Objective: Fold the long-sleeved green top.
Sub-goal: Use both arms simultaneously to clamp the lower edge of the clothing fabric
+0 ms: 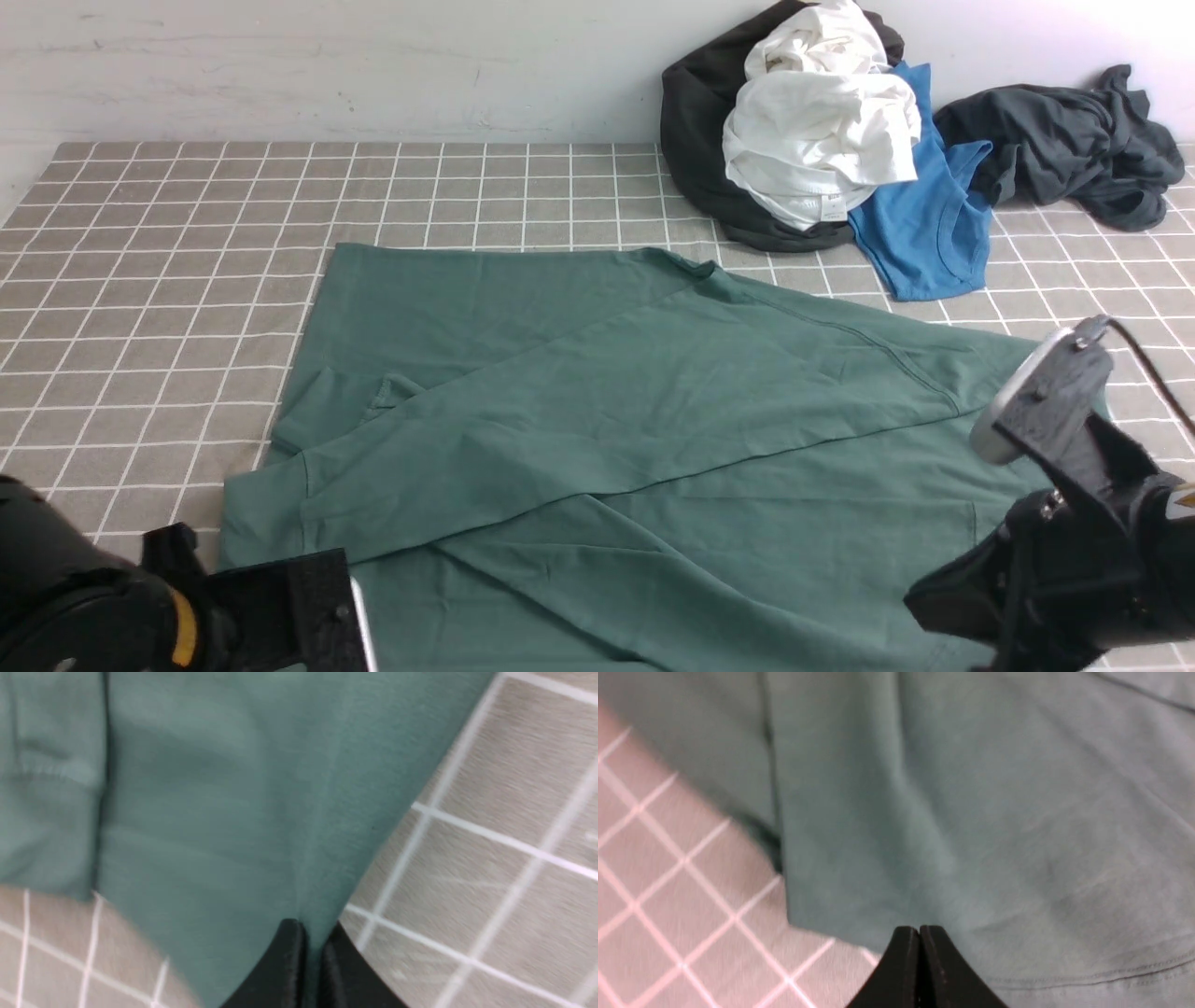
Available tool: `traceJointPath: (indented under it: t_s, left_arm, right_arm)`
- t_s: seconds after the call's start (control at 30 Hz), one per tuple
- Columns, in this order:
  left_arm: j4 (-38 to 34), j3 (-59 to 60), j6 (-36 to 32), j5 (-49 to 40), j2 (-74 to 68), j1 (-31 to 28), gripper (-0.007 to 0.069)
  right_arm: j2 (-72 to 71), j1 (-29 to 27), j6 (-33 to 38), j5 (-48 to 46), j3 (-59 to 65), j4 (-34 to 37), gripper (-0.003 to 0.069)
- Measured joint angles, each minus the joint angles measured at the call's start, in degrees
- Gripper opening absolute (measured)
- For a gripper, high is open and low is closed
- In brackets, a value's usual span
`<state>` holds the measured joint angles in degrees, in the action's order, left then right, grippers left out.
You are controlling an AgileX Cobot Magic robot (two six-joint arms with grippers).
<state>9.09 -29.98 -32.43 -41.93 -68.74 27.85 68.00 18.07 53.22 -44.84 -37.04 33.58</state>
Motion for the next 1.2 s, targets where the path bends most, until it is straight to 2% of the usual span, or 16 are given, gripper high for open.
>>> traceJointPath:
  t_s: [0.07, 0.13, 0.23, 0.3, 0.37, 0.43, 0.57, 0.67, 0.8, 0.93, 0.97, 1.0, 1.07, 1.2]
  left_arm:
    - [-0.4, 0.0, 0.1, -1.8, 2.2, 0.0, 0.0002]
    - [-0.4, 0.0, 0.7, -3.3, 4.8, 0.0, 0.0002]
    - [-0.5, 0.0, 4.0, -4.3, 6.6, 0.0, 0.0002]
    - [-0.5, 0.0, 5.3, -4.3, 6.8, 0.0, 0.0002]
    - [-0.5, 0.2, 8.1, -4.0, 6.7, 0.0, 0.0004]
    - [-0.4, 0.2, 9.2, -2.9, 6.7, 0.0, 0.0004]
    - [-0.4, 0.2, 9.6, -2.5, 6.7, 0.0, 0.0004]
    - [-0.4, 0.3, 9.7, -2.1, 6.7, 0.0, 0.0004]
    - [-0.5, 0.3, 10.1, -1.5, 6.7, 0.0, 0.0005]
    - [-3.4, 0.3, 13.1, -1.5, 6.7, 0.0, 0.0005]
    - [-3.5, 0.3, 13.5, -1.5, 6.7, 0.0, 0.0005]
    - [-4.6, 0.0, 16.5, -1.5, 6.7, 0.0, 0.0005]
    - [-5.1, -1.5, 20.8, -2.6, 6.7, -0.2, 0.0005]
    - [-4.7, -7.7, 26.8, -6.4, 5.7, -4.1, 0.0008]
  right_arm:
    - [0.0, 0.0, 2.3, -1.3, -0.8, -2.0, 0.0008]
    - [0.0, 0.0, 4.3, -1.4, -1.5, -6.3, 0.0057]
    - [0.4, 0.0, 4.9, -1.2, -1.2, -17.8, 0.0187]
    - [0.9, 0.0, 5.0, -1.1, -0.9, -21.5, 0.0235]
    - [3.5, 0.0, 5.0, 0.3, 0.5, -29.8, 0.0351]
    - [7.2, 0.0, 5.0, 2.8, 1.3, -35.3, 0.0422]
    - [13.4, 0.0, 4.2, 6.6, 1.4, -40.1, 0.0451]
    - [17.0, 0.0, 3.2, 9.2, 1.4, -43.3, 0.0444]
    - [20.5, 0.0, 2.6, 11.3, 1.3, -46.9, 0.0376]
    - [21.0, 0.1, -1.7, 14.0, 1.2, -46.9, 0.019]
    - [21.1, 0.1, -2.1, 14.3, 1.2, -46.9, 0.0179]
    - [21.2, 0.1, -5.5, 14.7, 0.6, -46.6, 0.0106]
    - [21.2, 0.1, -11.4, 13.9, -1.3, -46.5, 0.003]
    - [21.2, 0.1, -23.3, 7.7, -8.7, -46.2, 0.0006]
